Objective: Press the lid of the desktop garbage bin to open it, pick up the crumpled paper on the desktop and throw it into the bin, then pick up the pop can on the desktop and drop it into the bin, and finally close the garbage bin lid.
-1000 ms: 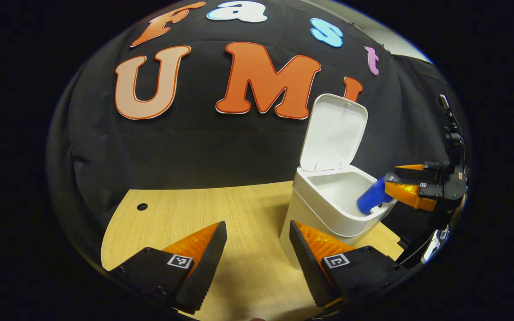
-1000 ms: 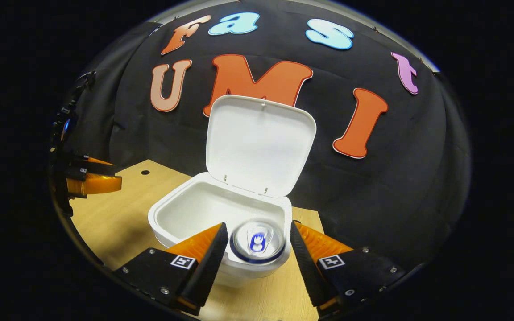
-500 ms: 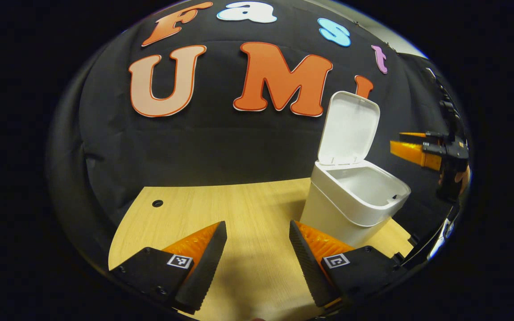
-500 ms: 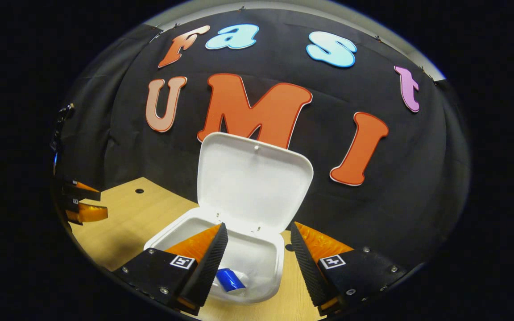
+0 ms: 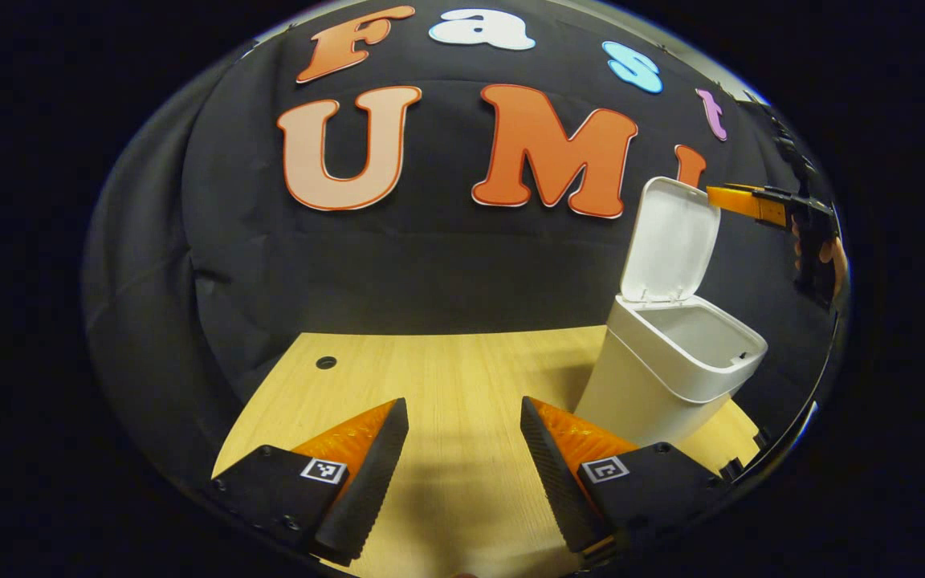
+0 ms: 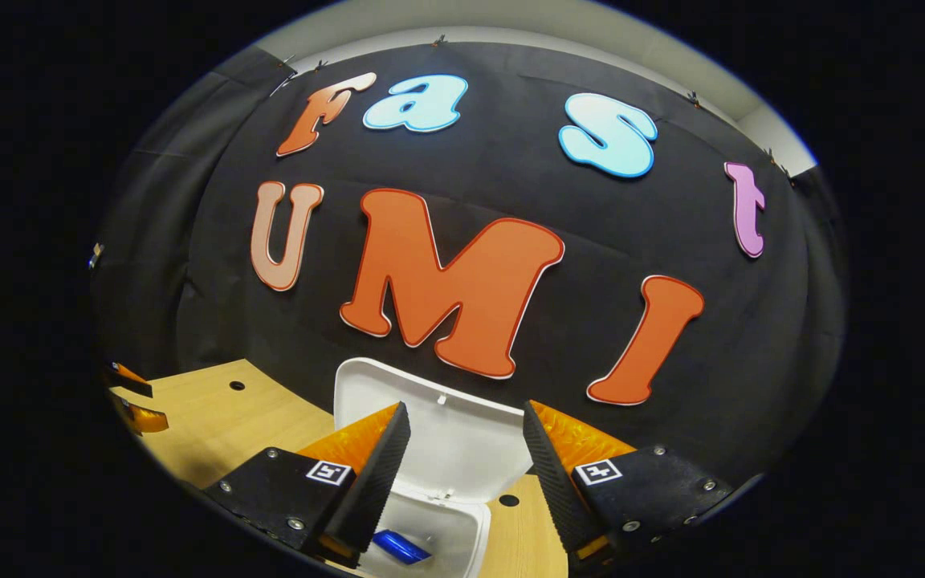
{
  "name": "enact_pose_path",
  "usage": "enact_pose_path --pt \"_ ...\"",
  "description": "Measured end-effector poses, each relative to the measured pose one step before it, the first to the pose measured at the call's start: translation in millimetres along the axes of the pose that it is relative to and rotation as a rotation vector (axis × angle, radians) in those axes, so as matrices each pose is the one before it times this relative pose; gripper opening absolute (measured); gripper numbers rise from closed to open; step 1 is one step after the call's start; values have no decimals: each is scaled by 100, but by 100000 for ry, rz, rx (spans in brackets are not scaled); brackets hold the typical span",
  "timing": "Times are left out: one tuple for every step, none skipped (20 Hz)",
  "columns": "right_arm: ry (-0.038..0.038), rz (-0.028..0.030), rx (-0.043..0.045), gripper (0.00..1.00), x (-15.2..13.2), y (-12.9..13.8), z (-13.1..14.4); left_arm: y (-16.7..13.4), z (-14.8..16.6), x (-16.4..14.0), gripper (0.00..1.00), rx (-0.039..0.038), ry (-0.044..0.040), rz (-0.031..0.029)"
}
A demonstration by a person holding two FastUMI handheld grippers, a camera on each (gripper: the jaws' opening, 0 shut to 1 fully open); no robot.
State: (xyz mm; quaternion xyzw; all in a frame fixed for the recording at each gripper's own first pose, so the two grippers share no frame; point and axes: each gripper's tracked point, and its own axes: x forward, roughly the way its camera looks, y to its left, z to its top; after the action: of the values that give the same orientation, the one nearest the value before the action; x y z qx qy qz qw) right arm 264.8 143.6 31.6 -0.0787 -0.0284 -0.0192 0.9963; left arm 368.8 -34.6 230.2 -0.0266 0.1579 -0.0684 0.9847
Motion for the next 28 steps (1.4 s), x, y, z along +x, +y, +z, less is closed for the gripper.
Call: enact_pose_path --pt "-1057 275 -74 86 517 165 692 766 -37 -129 91 -405 -375 1748" --pt "-1059 155 -199 86 592 95 500 545 -97 -251 91 -574 -63 1368" --pt "-522 -69 -139 86 636 30 539 525 -142 -290 91 -749 -236 1555" --pt "-445 -490 -48 86 694 -131 425 567 -56 -289 91 -841 -175 1580" --pt "-458 -714 -70 86 519 -158 455 776 -221 -216 91 -822 -136 1890" --pt "-198 -1455 -289 86 757 -243 344 769 -101 -222 91 -843 -179 2130" --pt "46 -811 -31 86 762 -185 251 750 -63 -201 89 -835 -320 2171" --pt "1026 -461 461 86 605 -19 102 639 -50 -192 91 -698 -136 1759" --pt "757 -568 552 86 538 -60 -104 508 -177 -200 91 -298 143 1269" --pt "720 -510 717 86 419 -19 -108 412 -7 -126 91 -315 -78 1014" --pt "1163 -211 336 86 265 28 -324 326 -25 -112 91 -138 48 849" --pt "1510 -100 70 86 120 94 -335 205 -18 -49 91 -96 -15 584" --pt "1749 486 -419 86 -5 273 -566 235 -69 -19 89 -183 -143 568" --pt "1304 135 -629 86 -74 213 -362 180 123 -3 91 -380 -221 518" --pt "-1181 -7 872 86 -302 14 338 -34 -53 44 91 -293 72 -149" --pt "613 200 -306 86 -52 43 -196 -90 -36 55 89 -182 301 -206" --pt "91 -161 277 86 -483 60 -74 3 -87 -102 89 -277 145 -354" --pt "609 -59 77 86 -373 97 -83 -192 17 -10 89 -236 188 -574" --pt "356 53 362 86 -462 113 -282 -64 -69 -48 89 -22 -34 -520" --pt "731 -229 733 86 -633 117 -97 -65 -25 -67 89 295 66 -454" --pt "633 -276 1267 85 -631 211 -326 -13 -95 120 89 470 27 -193" --pt "279 365 764 85 -590 296 -217 -111 -194 71 89 292 425 -387" --pt "252 535 72 85 -654 325 -313 -72 -256 137 91 210 789 -193" --pt "580 296 -44 85 -457 314 -310 -72 -230 95 91 127 613 -209" --pt "942 755 -142 85 -443 342 -346 -290 -158 -14 91 196 406 -639" --pt "1295 610 10 85 -352 278 -545 -221 0 -27 89 369 -180 -600" --pt "1220 706 -273 85 -276 330 -436 -255 63 68 89 549 -175 -749" --pt "1101 205 -264 85 -304 196 -510 -178 4 -46 90 663 -118 -373"
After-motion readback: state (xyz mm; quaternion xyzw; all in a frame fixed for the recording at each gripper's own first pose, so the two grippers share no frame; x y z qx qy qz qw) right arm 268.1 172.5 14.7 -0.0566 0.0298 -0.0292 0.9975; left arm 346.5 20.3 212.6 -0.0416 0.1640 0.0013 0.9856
